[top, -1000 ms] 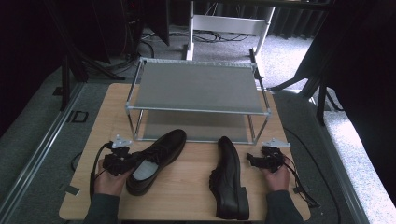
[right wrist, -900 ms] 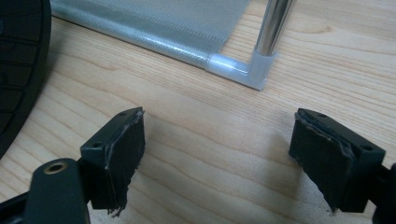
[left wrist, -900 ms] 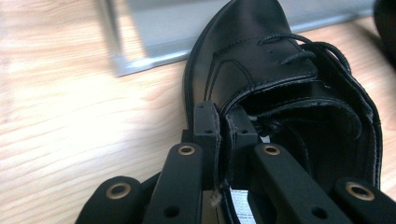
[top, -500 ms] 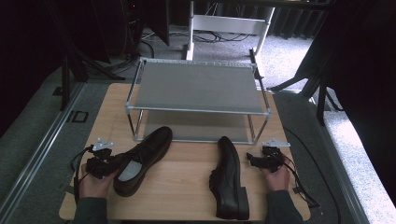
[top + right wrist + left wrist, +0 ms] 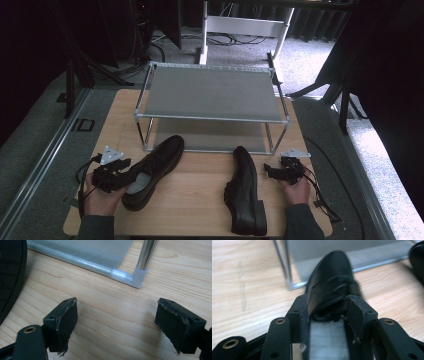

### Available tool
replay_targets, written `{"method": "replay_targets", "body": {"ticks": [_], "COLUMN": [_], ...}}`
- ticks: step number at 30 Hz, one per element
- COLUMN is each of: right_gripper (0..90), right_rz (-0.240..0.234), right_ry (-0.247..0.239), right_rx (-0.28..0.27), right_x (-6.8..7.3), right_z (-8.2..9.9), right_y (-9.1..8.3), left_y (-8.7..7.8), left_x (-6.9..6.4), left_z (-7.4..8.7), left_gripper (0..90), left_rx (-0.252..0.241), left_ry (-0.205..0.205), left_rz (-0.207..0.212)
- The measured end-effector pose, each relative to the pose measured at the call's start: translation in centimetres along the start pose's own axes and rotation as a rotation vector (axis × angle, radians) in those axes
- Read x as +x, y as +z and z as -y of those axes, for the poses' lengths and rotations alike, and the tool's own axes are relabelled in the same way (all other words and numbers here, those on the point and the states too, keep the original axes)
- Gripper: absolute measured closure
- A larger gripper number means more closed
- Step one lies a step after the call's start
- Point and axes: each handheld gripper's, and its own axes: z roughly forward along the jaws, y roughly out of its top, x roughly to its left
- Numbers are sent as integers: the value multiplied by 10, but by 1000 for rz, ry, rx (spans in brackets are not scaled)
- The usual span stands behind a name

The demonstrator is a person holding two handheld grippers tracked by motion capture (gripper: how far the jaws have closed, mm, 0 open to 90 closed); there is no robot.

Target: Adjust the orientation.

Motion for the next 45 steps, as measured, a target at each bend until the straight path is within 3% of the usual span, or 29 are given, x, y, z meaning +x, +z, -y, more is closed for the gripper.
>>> {"method": "replay_targets", "body": {"ticks": [4, 11, 16, 21, 31, 39, 45], "right_gripper": [177, 177, 179, 179, 179, 178, 178], "right_rz": [0, 0, 2, 3, 3, 4, 4], "right_ry": [0, 0, 2, 2, 3, 2, 2], "right_rx": [0, 0, 0, 0, 0, 0, 0], "right_x": [0, 0, 1, 1, 1, 1, 1], "right_z": [0, 0, 0, 0, 0, 0, 0], "right_y": [0, 0, 0, 0, 0, 0, 0], "left_y": [1, 19, 27, 32, 64, 86, 98], "left_x": [-12, -37, -54, -73, -114, -136, -157], "left_z": [-8, -17, -20, -21, -13, -4, 9], "left_gripper": [520, 512, 513, 512, 502, 465, 425], "left_rx": [-24, -15, -37, -42, 34, 66, 103], "left_ry": [7, 28, 57, 104, 181, 210, 236], "left_rz": [45, 116, 123, 164, 247, 309, 382]}}
